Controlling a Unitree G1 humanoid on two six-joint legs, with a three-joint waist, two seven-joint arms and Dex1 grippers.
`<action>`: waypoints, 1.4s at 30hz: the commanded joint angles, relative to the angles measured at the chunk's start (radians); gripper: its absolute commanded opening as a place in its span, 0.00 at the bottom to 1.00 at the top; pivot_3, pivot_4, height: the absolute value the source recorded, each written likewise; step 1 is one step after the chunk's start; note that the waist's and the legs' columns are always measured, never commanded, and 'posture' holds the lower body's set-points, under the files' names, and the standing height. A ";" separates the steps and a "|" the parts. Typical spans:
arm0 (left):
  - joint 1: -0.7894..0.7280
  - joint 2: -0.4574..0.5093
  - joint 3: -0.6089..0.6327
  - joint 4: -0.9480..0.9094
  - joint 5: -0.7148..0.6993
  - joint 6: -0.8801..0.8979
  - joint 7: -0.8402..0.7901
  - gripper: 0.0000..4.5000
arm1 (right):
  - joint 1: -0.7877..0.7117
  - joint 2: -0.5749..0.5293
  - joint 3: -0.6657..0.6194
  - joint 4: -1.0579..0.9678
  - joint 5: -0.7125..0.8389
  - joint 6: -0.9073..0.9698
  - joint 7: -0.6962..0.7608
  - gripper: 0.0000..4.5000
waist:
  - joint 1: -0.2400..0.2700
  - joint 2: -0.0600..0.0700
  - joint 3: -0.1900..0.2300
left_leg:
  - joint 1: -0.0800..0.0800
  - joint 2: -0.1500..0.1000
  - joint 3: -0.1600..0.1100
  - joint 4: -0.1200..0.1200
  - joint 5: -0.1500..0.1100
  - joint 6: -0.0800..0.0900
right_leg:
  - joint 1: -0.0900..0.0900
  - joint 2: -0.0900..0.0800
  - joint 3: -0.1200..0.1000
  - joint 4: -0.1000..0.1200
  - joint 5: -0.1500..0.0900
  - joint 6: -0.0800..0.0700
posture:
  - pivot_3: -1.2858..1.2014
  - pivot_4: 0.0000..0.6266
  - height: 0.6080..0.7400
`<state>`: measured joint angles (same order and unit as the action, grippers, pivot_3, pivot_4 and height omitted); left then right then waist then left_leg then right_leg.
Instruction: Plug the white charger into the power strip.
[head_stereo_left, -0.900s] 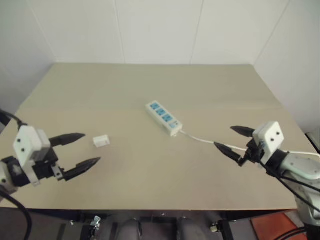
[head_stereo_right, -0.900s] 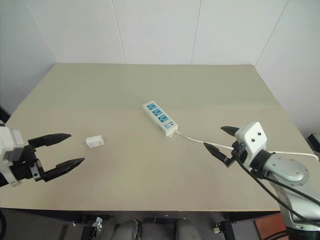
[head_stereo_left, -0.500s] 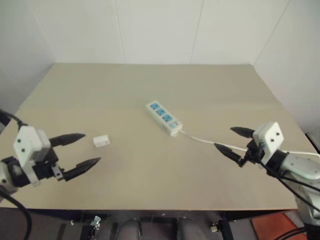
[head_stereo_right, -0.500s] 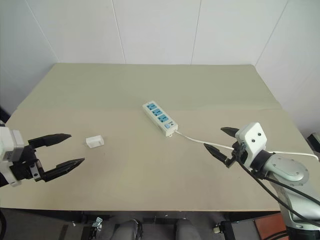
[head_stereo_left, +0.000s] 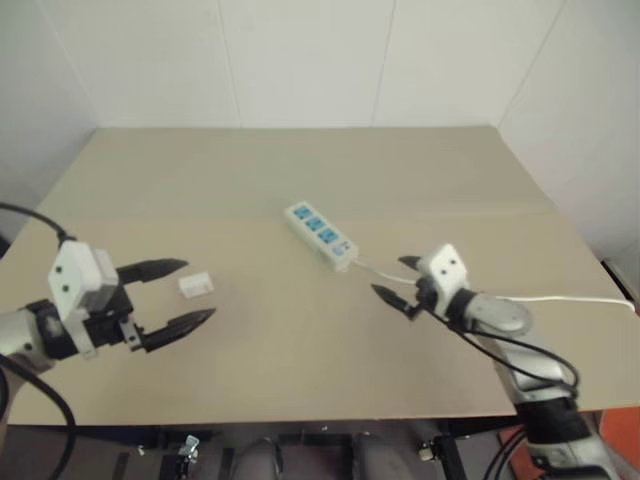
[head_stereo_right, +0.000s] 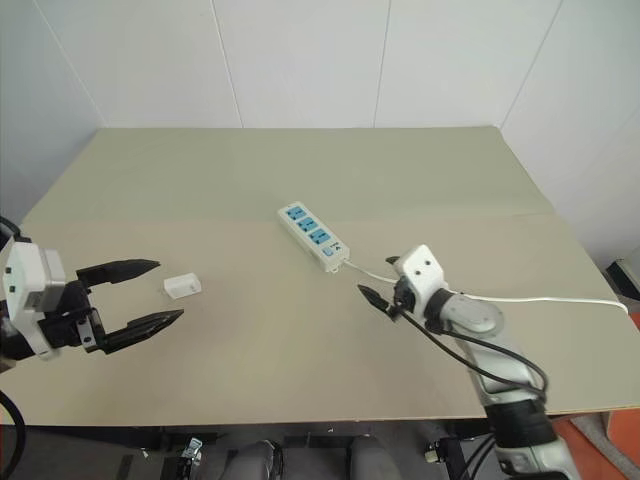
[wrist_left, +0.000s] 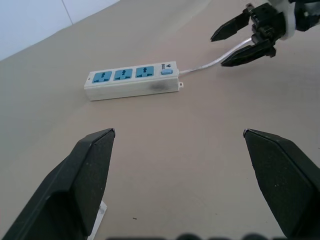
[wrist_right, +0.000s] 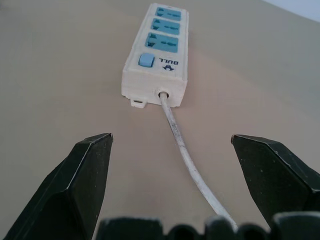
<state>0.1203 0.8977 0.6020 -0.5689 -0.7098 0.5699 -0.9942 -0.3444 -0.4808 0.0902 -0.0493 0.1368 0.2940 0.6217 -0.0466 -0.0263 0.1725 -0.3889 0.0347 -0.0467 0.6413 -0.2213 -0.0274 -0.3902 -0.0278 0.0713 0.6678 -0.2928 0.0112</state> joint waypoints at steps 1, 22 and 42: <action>-0.013 0.011 -0.001 -0.004 -0.006 -0.018 0.003 1.00 | -0.094 0.050 0.045 0.128 -0.072 -0.057 -0.049 0.99 | 0.000 0.000 0.000 | 0.000 0.000 0.000 0.000 0.000 0.000 | 0.000 0.000 0.000 0.000 0.000 0.000 | 0.52 0.24 1.00; -0.008 0.005 -0.004 -0.024 -0.015 -0.014 0.019 1.00 | -0.159 0.117 0.075 0.336 -0.109 -0.122 0.051 0.00 | 0.001 0.000 0.000 | 0.003 -0.001 -0.001 0.000 0.000 0.000 | 0.001 -0.001 -0.001 0.005 0.000 0.000 | 0.52 0.24 1.00; -0.043 0.023 -0.033 0.001 -0.022 -0.008 0.002 1.00 | 0.262 -0.055 -0.093 -0.280 0.161 0.064 0.146 0.78 | 0.002 -0.001 0.000 | 0.002 -0.001 -0.003 0.000 0.000 0.000 | 0.001 0.000 -0.001 0.005 0.000 0.000 | 0.52 0.24 1.00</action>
<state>0.0877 0.9044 0.5618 -0.5653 -0.7171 0.5717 -0.9882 -0.0981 -0.5277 0.0470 -0.2772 0.2573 0.3557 0.7640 -0.0445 -0.0271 0.1723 -0.3873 0.0339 -0.0498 0.6414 -0.2213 -0.0275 -0.3893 -0.0275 0.0705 0.6720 -0.2931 0.0114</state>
